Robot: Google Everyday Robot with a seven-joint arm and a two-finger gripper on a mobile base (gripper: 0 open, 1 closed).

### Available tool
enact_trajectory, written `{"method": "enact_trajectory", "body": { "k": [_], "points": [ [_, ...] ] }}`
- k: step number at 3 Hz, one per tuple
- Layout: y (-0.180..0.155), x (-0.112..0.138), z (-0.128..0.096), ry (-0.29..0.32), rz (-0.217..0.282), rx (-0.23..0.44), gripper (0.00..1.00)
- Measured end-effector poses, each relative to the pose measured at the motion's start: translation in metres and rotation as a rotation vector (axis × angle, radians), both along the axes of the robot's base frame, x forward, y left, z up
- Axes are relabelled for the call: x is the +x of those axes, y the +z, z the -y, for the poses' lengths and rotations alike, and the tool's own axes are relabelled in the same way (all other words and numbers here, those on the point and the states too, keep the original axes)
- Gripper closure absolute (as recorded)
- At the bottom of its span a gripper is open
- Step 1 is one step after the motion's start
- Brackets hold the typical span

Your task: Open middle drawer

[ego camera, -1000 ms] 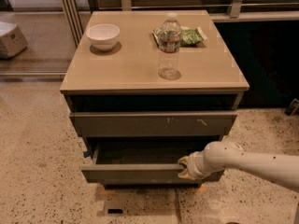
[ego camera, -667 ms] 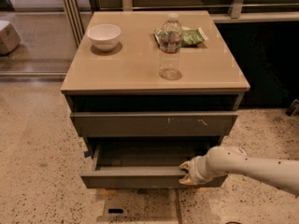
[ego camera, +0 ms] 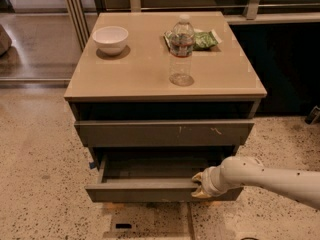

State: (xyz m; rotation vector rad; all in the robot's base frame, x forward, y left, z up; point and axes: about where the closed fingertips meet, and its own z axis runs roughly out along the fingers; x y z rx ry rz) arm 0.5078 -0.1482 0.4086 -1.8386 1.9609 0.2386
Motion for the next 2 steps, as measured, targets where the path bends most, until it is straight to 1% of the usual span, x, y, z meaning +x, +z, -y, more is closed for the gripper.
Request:
{"method": "enact_trajectory", "body": {
  "k": [2],
  "points": [
    [0.0000, 0.0000, 0.0000, 0.000, 0.000, 0.000, 0.34]
  ]
}}
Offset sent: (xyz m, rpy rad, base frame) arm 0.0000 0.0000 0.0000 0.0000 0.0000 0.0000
